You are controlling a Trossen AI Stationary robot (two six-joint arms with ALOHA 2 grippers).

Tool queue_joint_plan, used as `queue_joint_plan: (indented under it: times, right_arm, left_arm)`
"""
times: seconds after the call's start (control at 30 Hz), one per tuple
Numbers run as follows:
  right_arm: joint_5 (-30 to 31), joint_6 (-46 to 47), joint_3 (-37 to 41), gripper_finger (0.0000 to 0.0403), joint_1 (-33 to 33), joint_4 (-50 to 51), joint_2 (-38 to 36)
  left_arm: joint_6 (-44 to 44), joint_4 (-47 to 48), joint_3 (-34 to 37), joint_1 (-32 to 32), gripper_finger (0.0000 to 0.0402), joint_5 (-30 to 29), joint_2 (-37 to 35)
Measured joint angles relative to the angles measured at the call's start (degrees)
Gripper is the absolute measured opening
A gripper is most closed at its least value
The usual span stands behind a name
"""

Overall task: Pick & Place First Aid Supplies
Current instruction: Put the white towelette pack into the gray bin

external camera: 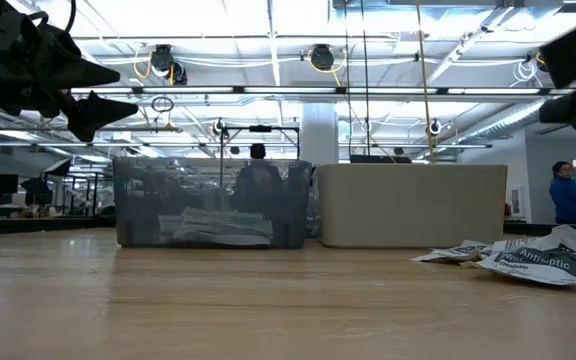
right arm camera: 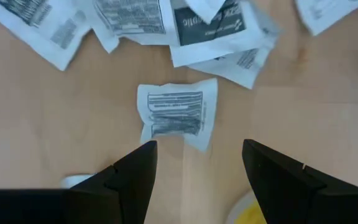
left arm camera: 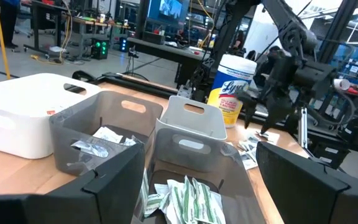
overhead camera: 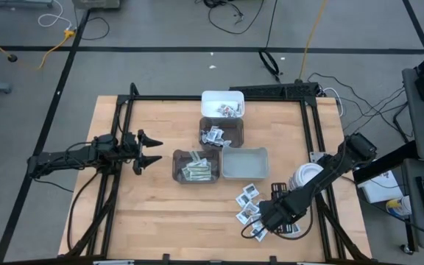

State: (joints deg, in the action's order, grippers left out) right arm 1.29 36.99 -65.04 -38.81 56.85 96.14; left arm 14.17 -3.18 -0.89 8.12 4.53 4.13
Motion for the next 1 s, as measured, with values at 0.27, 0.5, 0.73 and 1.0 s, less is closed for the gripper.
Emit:
queue_joint_plan:
  times: [0.27, 0.5, 0.73, 1.0]
  right_arm:
    - [-1.41, -0.49, 2.10, 0.0231, -0.33, -6.56, 3.25]
    - [-1.38, -3.18, 1.99, 0.0227, -0.33, -9.18, 6.67]
    - [-1.84, -3.27, 2.06, 0.0147, -0.35, -10.16, 6.49]
    - [-4.83, -3.32, 2.10, 0.0035, -0.26, -9.83, 5.86]
  left_arm:
    - [0.00, 0.00, 0.00, 0.00, 0.0310, 0.01, 0.01]
    - [0.00, 0.00, 0.00, -0.01, 0.0310, 0.00, 0.00]
    - [-0.01, -0.01, 0.00, -0.01, 0.0310, 0.01, 0.00]
    - [0.00, -0.01, 0.00, -0.01, 0.0310, 0.01, 0.01]
